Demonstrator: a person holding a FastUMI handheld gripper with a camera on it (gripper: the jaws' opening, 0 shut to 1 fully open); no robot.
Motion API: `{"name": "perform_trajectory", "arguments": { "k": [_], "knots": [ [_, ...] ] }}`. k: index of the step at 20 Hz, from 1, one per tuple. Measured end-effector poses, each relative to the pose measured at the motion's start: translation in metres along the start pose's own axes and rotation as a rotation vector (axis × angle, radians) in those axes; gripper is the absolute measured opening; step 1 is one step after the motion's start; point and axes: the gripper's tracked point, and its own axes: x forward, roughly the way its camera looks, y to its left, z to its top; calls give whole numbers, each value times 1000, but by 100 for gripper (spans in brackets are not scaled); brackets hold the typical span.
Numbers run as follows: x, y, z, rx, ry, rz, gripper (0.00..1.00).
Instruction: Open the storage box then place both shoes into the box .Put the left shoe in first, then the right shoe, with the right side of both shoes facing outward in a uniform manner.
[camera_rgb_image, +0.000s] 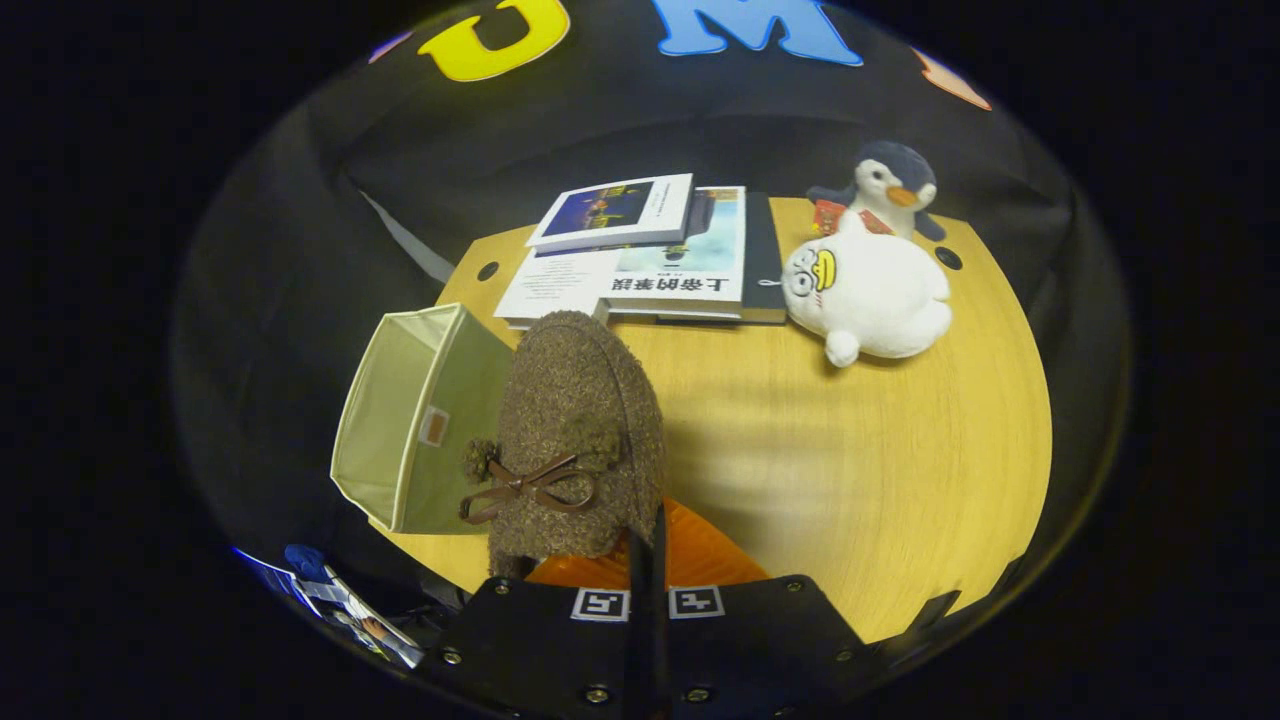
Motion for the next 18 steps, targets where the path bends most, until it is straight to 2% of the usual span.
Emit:
{"name": "perform_trajectory", "arguments": {
  "k": [3, 11, 18],
  "knots": [
    [5, 34, 6, -6, 11, 43, 0],
    [24, 102, 34, -78, 14, 73, 0],
    [44, 177, 65, -117, 21, 135, 0]
  ]
}}
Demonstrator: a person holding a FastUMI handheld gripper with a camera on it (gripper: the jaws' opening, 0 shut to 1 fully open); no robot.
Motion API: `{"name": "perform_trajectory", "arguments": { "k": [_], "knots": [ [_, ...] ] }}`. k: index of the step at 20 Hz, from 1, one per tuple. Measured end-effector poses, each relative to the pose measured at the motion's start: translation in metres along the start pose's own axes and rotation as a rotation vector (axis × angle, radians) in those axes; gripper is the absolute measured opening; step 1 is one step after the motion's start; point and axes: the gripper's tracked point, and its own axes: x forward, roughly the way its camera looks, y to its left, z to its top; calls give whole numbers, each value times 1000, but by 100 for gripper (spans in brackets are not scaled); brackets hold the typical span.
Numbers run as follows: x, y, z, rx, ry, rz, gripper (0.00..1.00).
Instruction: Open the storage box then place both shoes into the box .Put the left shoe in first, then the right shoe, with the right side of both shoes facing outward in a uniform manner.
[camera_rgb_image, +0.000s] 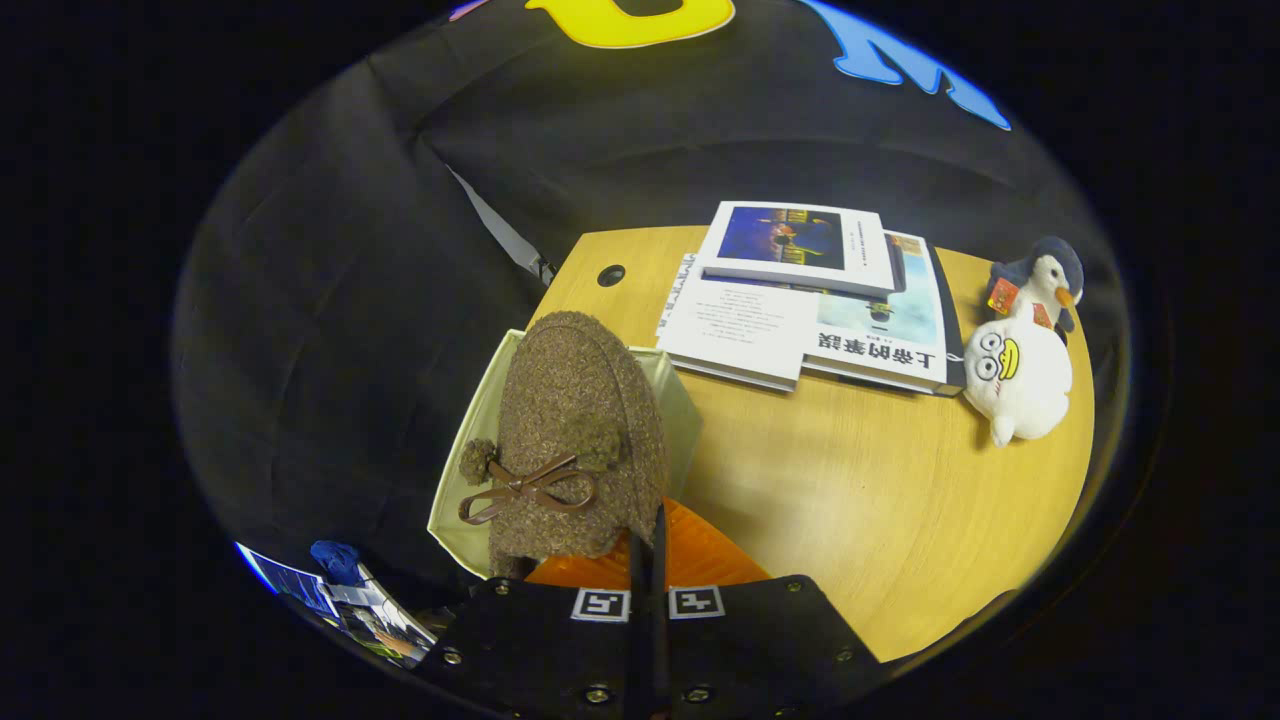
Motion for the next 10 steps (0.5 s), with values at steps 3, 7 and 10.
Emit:
{"name": "perform_trajectory", "arguments": {
  "k": [3, 7, 10],
  "knots": [
    [14, 29, 5, -6, 26, 34, 0],
    [39, 47, 4, -13, 69, 22, 0],
    [55, 54, 1, -10, 95, 9, 0]
  ]
}}
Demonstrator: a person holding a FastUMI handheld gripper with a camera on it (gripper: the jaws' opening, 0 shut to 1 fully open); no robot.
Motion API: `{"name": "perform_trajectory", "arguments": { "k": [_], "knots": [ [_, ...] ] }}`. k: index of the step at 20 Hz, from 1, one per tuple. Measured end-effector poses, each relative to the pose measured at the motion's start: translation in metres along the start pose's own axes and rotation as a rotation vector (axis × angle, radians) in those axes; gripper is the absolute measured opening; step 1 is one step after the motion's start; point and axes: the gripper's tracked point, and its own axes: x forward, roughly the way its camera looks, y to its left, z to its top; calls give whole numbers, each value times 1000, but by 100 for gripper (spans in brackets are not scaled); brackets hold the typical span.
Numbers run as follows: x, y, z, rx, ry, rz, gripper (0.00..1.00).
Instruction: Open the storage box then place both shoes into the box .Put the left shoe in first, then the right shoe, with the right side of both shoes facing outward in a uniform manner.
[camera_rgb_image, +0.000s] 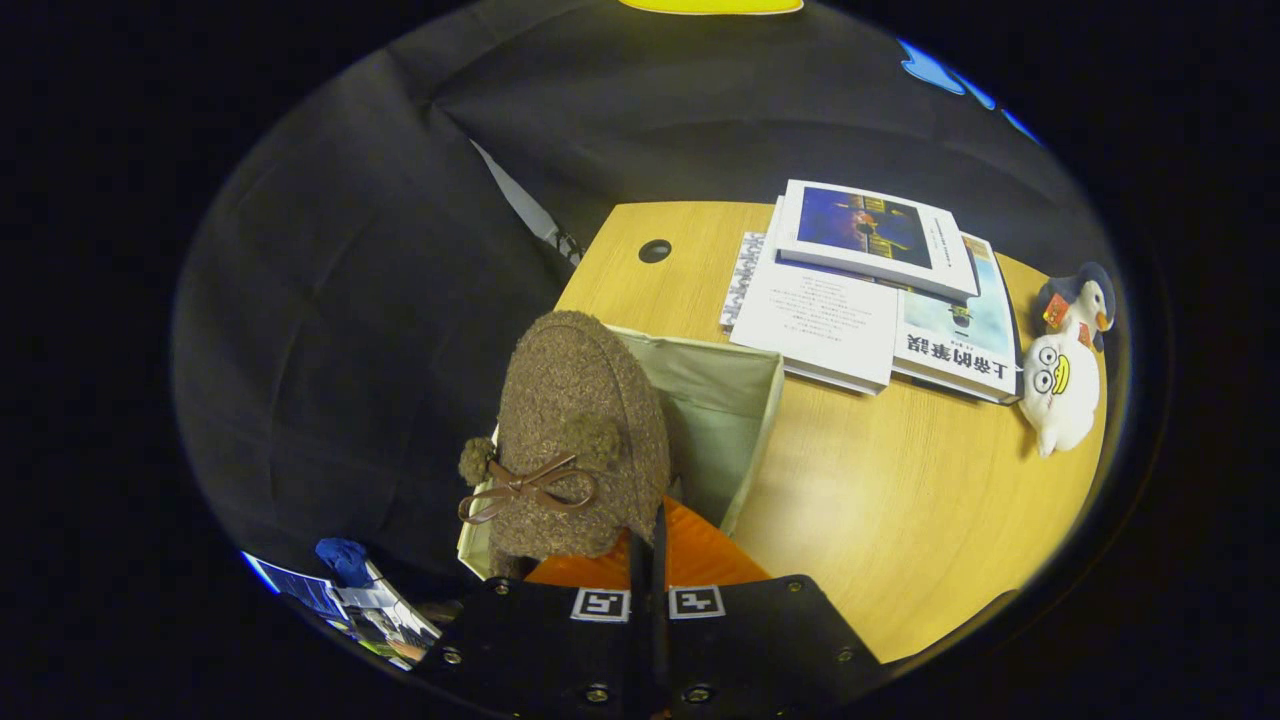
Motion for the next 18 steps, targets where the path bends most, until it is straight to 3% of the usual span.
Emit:
{"name": "perform_trajectory", "arguments": {
  "k": [10, 12, 13, 14, 17, 18],
  "knots": [
    [43, 22, -20, -9, 59, -23, 1],
    [37, 29, -22, -20, 61, 12, 8],
    [36, 33, -23, -30, 56, 22, 27],
    [34, 32, -19, -43, 32, 26, 37],
    [15, 20, -3, -68, -63, 14, 97],
    [7, 15, 1, -61, -95, 16, 97]
  ]
}}
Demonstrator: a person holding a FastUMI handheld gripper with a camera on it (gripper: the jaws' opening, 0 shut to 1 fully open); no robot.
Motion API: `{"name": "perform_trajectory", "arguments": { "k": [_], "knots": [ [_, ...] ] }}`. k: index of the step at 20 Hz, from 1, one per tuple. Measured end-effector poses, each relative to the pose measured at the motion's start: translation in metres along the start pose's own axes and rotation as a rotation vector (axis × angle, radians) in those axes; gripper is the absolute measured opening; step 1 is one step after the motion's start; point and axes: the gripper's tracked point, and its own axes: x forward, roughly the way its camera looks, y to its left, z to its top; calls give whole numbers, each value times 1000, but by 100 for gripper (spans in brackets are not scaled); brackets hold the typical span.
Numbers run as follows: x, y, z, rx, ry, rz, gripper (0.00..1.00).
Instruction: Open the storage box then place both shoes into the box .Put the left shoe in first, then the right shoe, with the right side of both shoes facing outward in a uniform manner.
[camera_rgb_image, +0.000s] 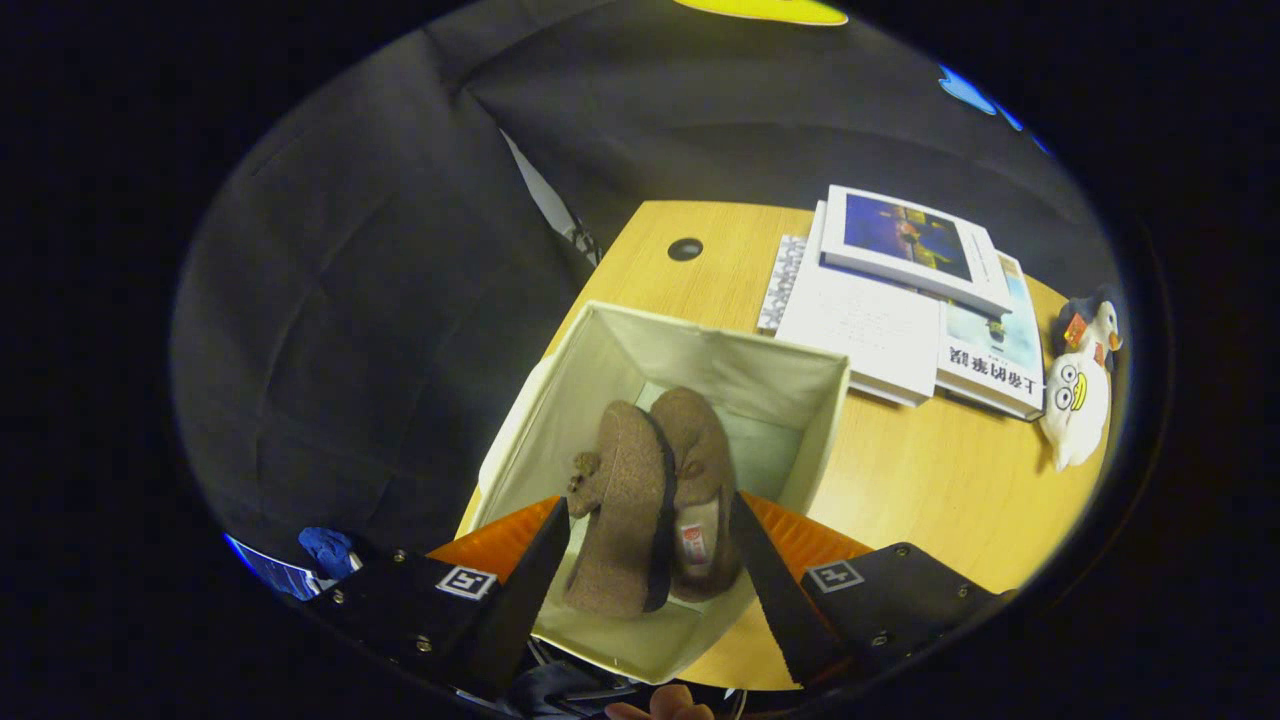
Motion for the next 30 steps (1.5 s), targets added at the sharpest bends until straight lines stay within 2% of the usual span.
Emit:
{"name": "perform_trajectory", "arguments": {
  "k": [4, 9, 15, 20, 24, 30],
  "knots": [
    [-52, -32, 21, 20, -162, -4, 97],
    [-126, -101, 41, 28, -413, -95, 97],
    [-255, -184, 65, -2, -794, -251, 97],
    [-371, -227, 70, -13, -1089, -384, 97],
    [-408, -245, 60, -54, -1142, -460, 97],
    [-426, -274, 49, 7, -1173, -484, 96]
  ]
}}
